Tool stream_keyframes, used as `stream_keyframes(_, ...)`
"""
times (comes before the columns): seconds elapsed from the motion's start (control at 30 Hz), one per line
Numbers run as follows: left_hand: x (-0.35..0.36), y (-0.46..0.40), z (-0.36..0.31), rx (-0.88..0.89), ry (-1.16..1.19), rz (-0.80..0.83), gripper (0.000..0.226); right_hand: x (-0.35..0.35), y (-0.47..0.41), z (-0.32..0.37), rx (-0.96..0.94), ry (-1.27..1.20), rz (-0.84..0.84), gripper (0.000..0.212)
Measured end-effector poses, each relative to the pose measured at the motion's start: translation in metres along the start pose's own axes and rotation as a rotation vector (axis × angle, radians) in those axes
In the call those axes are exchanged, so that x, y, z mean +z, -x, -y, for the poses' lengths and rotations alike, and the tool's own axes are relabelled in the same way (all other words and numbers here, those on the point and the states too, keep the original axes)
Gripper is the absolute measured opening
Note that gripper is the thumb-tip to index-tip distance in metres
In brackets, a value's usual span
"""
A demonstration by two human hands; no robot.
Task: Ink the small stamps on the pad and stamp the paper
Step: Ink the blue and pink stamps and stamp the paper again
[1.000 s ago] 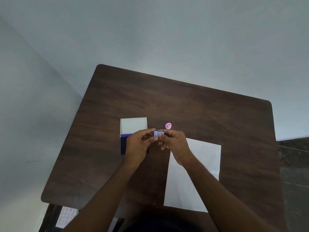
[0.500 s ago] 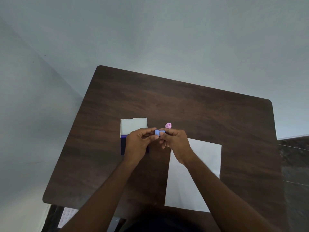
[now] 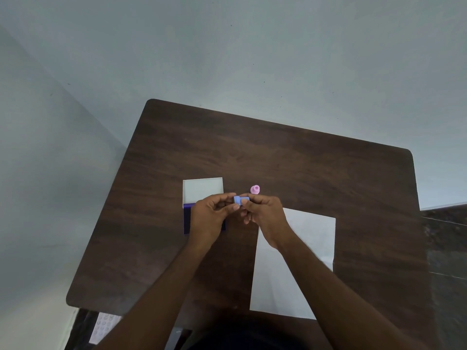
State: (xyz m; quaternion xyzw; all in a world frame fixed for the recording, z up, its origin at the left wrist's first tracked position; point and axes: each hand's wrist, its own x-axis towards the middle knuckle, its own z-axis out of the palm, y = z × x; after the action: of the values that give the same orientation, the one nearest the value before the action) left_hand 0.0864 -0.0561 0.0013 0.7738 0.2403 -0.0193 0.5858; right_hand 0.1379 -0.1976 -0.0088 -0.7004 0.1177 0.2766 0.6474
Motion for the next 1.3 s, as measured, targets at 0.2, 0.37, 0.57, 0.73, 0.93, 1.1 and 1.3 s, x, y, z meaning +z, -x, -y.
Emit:
stream_keyframes(0.2, 0.002, 0.001, 0.001, 0.009, 0.031, -0.033, 0.031, 0.002, 0.002, 0.002, 0.001, -0.007, -0.013, 0.02)
stream_keyframes(0.37, 0.0, -0.001, 0.002, 0.021, 0.071, -0.004, 0.03, 0.002, 0.001, 0.004, 0.01, -0.022, -0.015, 0.009)
stream_keyframes(0.57, -0.003, 0.0, 0.007, 0.019, 0.134, 0.002, 0.031, 0.004, 0.003, 0.006, 0.022, -0.028, -0.026, 0.01)
stream_keyframes(0.73, -0.014, 0.006, 0.011, 0.022, 0.2, 0.013, 0.037, 0.009, 0.005, 0.007, 0.033, -0.051, -0.028, 0.01)
stream_keyframes(0.93, -0.037, 0.016, 0.029, -0.097, 0.31, -0.073, 0.034, 0.019, 0.01, 0.008, 0.029, -0.07, 0.049, 0.015)
stream_keyframes(1.1, -0.055, 0.026, 0.048, -0.177, 0.425, -0.138, 0.034, 0.03, 0.011, 0.004, 0.052, -0.039, 0.098, 0.017)
stream_keyframes(1.3, -0.072, 0.037, 0.065, -0.226, 0.455, -0.239, 0.041, 0.045, 0.014, 0.0, 0.077, -0.075, 0.172, 0.015)
